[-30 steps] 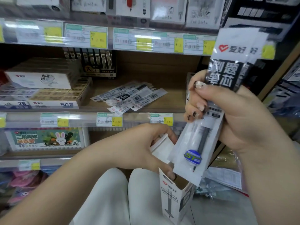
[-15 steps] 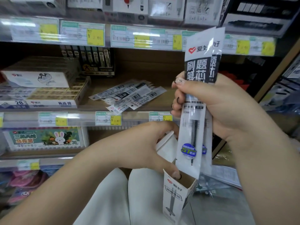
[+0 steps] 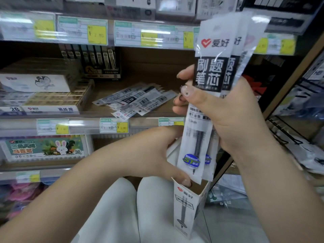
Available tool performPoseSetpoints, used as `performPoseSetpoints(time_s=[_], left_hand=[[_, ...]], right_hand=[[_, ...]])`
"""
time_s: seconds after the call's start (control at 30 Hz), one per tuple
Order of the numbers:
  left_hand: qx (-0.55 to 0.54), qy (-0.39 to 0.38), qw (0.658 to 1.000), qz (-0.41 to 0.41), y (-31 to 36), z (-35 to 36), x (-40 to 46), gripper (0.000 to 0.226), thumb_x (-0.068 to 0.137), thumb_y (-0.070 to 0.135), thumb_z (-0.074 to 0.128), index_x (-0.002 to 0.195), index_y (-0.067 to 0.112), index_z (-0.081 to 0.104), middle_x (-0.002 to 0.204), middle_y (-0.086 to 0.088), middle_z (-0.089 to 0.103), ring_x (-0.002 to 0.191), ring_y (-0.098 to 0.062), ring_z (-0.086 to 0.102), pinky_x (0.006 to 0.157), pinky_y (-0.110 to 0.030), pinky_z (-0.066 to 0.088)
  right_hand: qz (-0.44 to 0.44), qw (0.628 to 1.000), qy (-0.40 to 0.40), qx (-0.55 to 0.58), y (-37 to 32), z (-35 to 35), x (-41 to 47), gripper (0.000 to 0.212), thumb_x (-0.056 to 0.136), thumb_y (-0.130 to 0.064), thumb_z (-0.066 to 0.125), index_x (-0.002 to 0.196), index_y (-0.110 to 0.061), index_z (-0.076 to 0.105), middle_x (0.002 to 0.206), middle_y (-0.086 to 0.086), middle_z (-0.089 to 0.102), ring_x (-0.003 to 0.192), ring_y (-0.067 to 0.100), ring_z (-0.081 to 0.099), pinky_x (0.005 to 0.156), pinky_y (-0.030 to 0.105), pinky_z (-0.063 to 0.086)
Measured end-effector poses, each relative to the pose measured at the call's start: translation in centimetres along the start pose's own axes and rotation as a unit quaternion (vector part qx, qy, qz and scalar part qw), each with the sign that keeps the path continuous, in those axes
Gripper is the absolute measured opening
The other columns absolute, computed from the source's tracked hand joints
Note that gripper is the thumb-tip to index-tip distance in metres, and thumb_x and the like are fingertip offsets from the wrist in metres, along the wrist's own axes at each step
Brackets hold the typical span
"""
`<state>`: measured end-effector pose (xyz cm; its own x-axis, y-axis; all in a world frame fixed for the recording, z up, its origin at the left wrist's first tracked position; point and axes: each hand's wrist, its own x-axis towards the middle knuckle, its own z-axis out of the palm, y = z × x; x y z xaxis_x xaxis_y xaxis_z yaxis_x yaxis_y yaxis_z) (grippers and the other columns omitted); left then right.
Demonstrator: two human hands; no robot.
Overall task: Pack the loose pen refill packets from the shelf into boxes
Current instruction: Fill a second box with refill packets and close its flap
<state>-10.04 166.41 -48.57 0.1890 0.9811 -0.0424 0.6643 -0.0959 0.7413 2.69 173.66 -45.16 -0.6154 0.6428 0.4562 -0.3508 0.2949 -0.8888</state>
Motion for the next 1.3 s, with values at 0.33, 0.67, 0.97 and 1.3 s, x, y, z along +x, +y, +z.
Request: performPoseSetpoints(time_s=[0.33, 0.67, 0.97, 1.3], left_hand=[[0.019, -0.01, 1.0, -0.003, -0.1, 0.1, 0.0, 0.065, 0.062, 0.034, 0.085, 0.119, 0.031, 0.054, 0.115, 0.02, 0.062, 0.103, 0.004, 0.056, 0.089, -0.027, 0.046], [0.035, 0.0, 0.999, -0.022, -0.4, 0.0, 0.0, 0.061, 0.064, 0.037, 0.084, 0.117, 0.033, 0.053, 0.11, 0.014, 0.063, 0.098, -0.005, 0.059, 0.085, -0.037, 0.049], [0.034, 0.009, 0.999, -0.004, 0.3, 0.0, 0.1, 0.053, 0.063, 0.03, 0.085, 0.094, 0.047, 0.046, 0.092, 0.036, 0.054, 0.088, 0.024, 0.049, 0.07, 0.001, 0.037], [0.064, 0.013, 0.998, 0.002, -0.4, -0.2, 0.7, 0.052, 0.061, 0.037, 0.084, 0.099, 0.044, 0.05, 0.098, 0.028, 0.058, 0.089, 0.014, 0.053, 0.077, -0.005, 0.042]], right_hand=[[0.058, 0.998, -0.01, -0.03, -0.9, -1.3, -0.5, 0.017, 0.077, 0.001, 0.064, 0.081, -0.015, 0.061, 0.06, -0.004, 0.062, 0.061, 0.01, 0.065, 0.056, 0.024, 0.054], [0.069, 0.996, -0.054, -0.004, -0.7, -2.0, -0.7, 0.014, 0.073, -0.003, 0.062, 0.082, -0.013, 0.061, 0.061, -0.002, 0.06, 0.06, 0.012, 0.062, 0.057, 0.026, 0.054], [0.056, 0.995, -0.016, -0.085, 0.6, -0.8, -0.8, 0.013, 0.076, -0.005, 0.07, 0.08, -0.015, 0.062, 0.062, -0.002, 0.062, 0.06, 0.01, 0.063, 0.056, 0.024, 0.054], [0.011, 0.995, 0.047, -0.083, 1.0, 0.1, -1.1, 0.015, 0.08, -0.003, 0.067, 0.081, -0.018, 0.063, 0.068, -0.008, 0.065, 0.064, 0.006, 0.064, 0.057, 0.021, 0.054]])
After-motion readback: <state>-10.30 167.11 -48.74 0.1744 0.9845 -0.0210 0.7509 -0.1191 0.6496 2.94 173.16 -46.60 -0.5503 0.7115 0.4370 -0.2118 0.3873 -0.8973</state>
